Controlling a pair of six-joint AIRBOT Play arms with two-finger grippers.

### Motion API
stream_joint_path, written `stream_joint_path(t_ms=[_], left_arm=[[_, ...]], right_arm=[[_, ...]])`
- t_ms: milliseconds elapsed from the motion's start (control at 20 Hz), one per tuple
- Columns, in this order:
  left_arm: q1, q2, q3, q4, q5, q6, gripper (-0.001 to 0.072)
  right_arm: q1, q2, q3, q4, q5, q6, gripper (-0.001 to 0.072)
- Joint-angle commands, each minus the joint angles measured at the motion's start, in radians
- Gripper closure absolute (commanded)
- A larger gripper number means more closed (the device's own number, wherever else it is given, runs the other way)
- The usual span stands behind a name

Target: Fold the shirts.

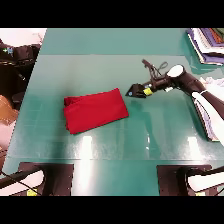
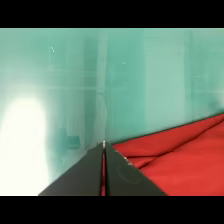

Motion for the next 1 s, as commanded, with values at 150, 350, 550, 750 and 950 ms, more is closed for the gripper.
stream_joint_path(t_ms=[150, 350, 550, 750, 950], left_arm=[[-0.002, 0.0, -0.002, -0.024, 0.021, 0.0, 0.068], [-0.002, -0.003, -0.002, -0.034, 0.018, 0.0, 0.068], [-0.002, -0.005, -0.002, -0.121, 0.018, 0.01, 0.0681], [-0.084, -0.006, -0.002, -0.116, 0.018, 0.019, 0.0681], [-0.216, -0.007, -0.002, -0.116, 0.048, 0.024, 0.0681]], right_arm=[[0.011, -0.198, 0.018, 0.119, 0.084, -0.002, 0.0182], [0.16, -0.288, 0.189, 0.119, 0.077, -0.002, 0.0208], [0.232, -0.317, 0.315, 0.107, 0.066, -0.036, 0.0696], [0.154, -0.299, 0.388, 0.109, 0.075, 0.014, 0.0696], [-0.061, -0.191, 0.387, 0.106, 0.07, 0.037, 0.0697]])
